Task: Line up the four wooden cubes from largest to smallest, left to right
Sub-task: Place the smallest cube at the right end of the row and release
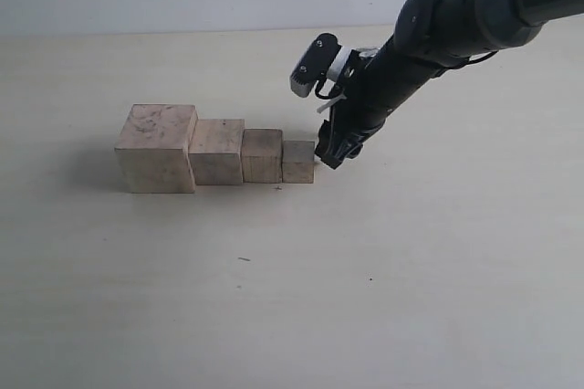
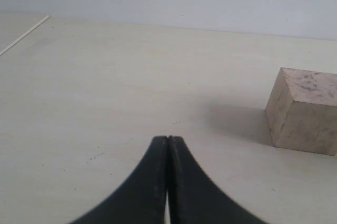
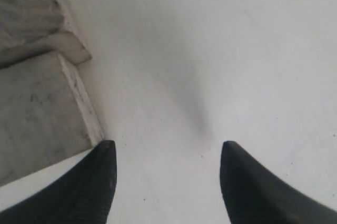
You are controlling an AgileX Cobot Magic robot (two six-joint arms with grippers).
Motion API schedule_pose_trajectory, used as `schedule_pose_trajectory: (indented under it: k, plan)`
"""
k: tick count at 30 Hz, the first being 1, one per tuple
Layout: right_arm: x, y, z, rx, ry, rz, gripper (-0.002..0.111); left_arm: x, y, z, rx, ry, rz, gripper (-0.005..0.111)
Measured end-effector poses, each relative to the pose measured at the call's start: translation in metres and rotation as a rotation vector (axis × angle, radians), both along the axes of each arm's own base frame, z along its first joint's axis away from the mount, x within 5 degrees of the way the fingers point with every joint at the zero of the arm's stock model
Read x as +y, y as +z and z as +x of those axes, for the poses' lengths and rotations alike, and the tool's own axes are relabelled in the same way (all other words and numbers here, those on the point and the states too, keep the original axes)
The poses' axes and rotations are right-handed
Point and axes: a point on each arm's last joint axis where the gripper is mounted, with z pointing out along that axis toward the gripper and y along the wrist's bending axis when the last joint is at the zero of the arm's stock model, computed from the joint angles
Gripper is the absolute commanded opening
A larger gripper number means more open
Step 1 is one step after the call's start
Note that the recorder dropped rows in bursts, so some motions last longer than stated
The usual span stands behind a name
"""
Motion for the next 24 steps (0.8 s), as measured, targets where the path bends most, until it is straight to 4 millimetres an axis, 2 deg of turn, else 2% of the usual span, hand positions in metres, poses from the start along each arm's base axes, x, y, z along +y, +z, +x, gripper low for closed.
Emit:
schedule_pose_trajectory:
  k: [17, 21, 24]
  plan:
    - [0.0007, 0.0, -0.0006, 0.023, -0.048, 0.011, 0.055, 0.0, 0.0, 0.0, 0.0, 0.0, 0.0, 0.0]
    - [-0.001, 0.0093, -0.0025, 0.042, -0.082, 0.009, 0.055, 0.0, 0.0, 0.0, 0.0, 0.0, 0.0, 0.0]
    - [-0.0025, 0.009, -0.0079, 0.094, -0.06, -0.015, 0.055, 0.0, 0.0, 0.0, 0.0, 0.0, 0.0, 0.0]
